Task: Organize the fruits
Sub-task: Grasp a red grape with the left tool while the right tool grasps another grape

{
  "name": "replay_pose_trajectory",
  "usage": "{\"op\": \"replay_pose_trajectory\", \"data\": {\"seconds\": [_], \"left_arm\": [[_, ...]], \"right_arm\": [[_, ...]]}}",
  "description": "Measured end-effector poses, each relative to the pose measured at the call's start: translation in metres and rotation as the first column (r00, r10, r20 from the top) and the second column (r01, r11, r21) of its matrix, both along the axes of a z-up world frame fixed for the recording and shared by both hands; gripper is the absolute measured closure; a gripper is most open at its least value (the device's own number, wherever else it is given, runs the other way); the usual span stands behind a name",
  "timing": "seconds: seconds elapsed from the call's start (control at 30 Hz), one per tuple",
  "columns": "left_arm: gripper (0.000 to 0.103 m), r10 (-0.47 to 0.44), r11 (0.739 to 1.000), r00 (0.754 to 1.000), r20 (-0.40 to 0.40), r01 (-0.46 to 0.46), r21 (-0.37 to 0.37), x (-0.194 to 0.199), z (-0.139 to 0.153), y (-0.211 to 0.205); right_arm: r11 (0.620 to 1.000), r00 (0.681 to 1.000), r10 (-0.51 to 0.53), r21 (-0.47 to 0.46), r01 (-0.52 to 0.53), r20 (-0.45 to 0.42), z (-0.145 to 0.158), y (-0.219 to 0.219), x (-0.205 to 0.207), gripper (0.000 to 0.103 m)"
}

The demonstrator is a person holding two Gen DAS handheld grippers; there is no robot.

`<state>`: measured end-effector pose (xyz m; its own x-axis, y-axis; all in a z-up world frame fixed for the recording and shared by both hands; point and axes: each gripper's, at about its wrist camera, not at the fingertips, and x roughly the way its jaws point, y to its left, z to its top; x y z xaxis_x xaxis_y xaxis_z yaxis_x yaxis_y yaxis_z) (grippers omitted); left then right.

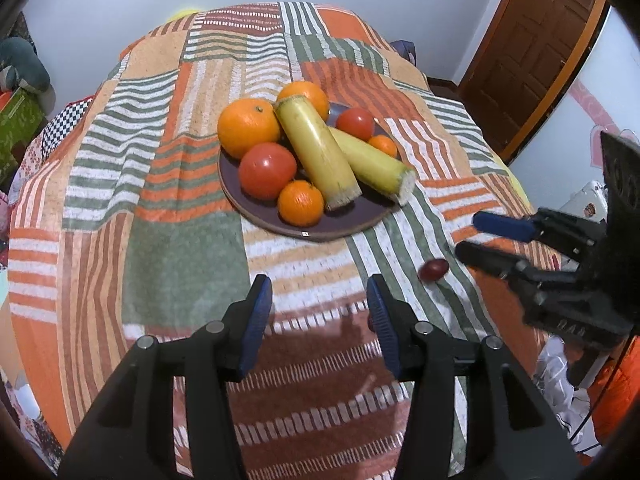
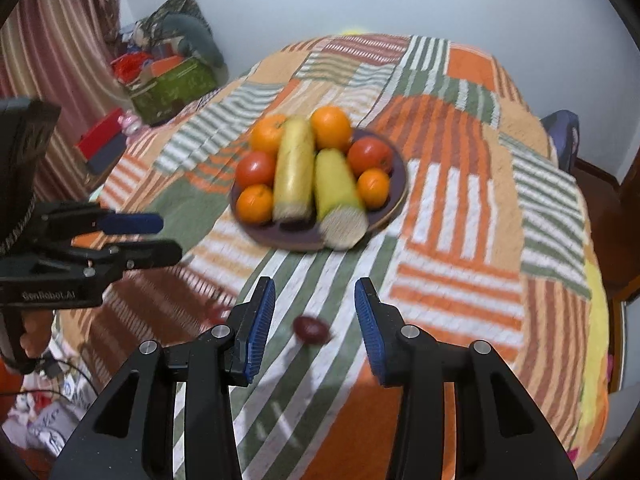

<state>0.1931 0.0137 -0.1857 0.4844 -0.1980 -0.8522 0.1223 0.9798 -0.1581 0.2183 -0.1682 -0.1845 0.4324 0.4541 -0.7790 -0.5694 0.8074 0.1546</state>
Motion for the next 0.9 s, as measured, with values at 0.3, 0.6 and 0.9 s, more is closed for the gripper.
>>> {"op": "replay_pose_trajectory", "data": {"seconds": [0.3,0.6,0.9], "left_arm": [[0.053,-0.040,0.999,0.998,-0.058,0.040,0.002,-0.012,-0.016,-0.014],[0.053,-0.102,0.995,0.992,-0.078,0.103,0.000,-0.009,-0.028,-0.039],[0.074,-0.114,0.993,0.989,-0.096,0.115,0.008,0.001,-0.042,-0.050]], "right_arm": [[1.000,0.997,0.002,-0.024,-0.004,-0.082,-0.035,0.004,0.002,0.065],[0.999,0.998,0.018,-0.033,-0.020,-0.064,-0.039,0.006,-0.002,0.077],[1.000,0.999,0.007,0.012,-0.007,-0.051,-0.031,-0.001,-0.002,0.080]]}}
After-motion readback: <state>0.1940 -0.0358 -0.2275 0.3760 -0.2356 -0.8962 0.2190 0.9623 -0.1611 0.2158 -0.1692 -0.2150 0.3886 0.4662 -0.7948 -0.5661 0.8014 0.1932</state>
